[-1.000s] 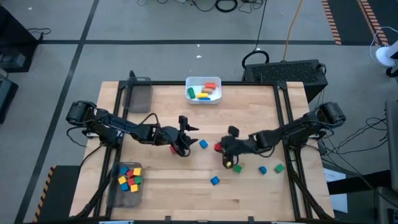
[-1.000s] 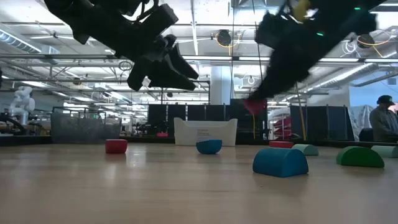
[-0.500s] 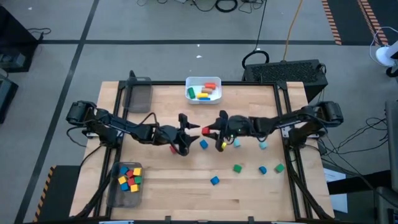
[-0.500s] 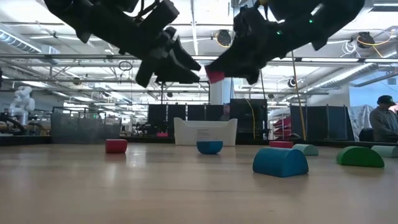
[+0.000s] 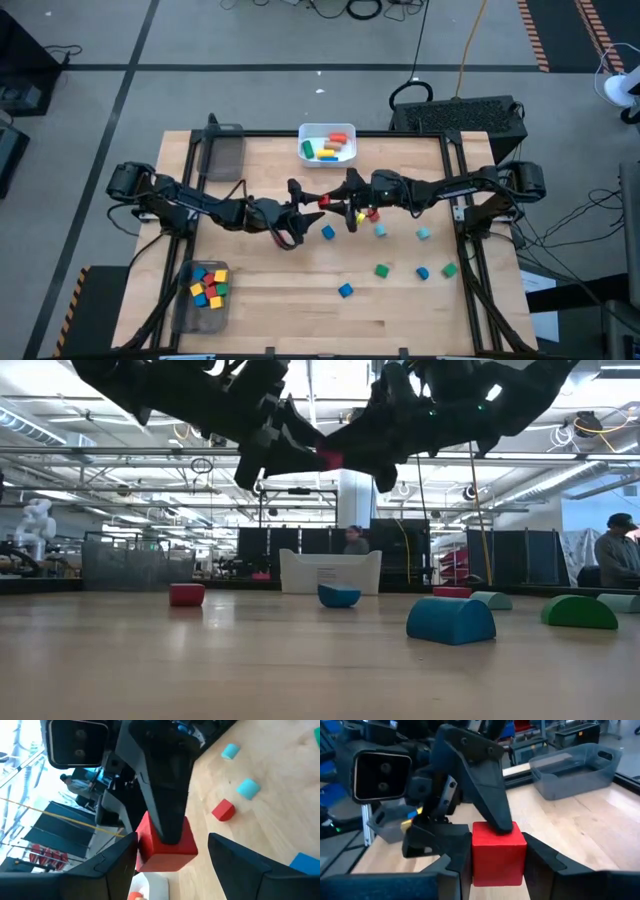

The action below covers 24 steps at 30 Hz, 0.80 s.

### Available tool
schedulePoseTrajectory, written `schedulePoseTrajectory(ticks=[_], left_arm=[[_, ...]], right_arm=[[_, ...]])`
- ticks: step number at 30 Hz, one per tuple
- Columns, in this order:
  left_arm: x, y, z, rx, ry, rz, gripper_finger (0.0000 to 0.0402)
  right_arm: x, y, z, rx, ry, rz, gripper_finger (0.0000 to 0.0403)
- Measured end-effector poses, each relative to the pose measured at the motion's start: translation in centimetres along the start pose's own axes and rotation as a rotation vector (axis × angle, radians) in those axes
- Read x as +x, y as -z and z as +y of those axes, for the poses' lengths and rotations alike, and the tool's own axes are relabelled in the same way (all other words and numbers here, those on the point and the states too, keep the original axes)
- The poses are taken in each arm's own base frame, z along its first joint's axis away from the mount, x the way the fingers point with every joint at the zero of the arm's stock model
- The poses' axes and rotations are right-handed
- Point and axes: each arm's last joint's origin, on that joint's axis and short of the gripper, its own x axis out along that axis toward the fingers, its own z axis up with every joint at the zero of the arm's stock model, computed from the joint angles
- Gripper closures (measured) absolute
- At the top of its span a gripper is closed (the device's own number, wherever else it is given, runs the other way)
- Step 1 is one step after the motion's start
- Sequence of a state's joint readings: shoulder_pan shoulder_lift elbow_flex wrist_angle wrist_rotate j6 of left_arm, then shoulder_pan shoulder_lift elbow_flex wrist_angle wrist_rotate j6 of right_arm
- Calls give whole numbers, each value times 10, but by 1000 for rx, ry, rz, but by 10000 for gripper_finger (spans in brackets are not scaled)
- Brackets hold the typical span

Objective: Sort blocks by size
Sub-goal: Put the red square block into the bottom black bin

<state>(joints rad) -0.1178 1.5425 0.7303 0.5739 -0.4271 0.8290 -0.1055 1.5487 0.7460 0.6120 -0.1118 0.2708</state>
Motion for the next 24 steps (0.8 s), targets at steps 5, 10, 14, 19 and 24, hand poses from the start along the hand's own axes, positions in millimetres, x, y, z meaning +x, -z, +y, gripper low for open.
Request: schedulePoseTrajectory(ticks=[5,10,14,19,24], left_arm=[[2,4,4,-7,-16,13,158],[3,3,8,-23,-44,-8,160],[3,1,9,-32,-55,-26,185],[3,0,10,21,-57,-36,230],[3,0,12,47,-76,-48,242]], right_arm=[[0,-2,-1,9,-40,-11,285],[1,-3,0,31,-49,-25,285],[1,-5,0,46,-56,-46,285],[1,-6,1,64,-54,-60,284],[0,-7,-1,98,-34,-70,284]])
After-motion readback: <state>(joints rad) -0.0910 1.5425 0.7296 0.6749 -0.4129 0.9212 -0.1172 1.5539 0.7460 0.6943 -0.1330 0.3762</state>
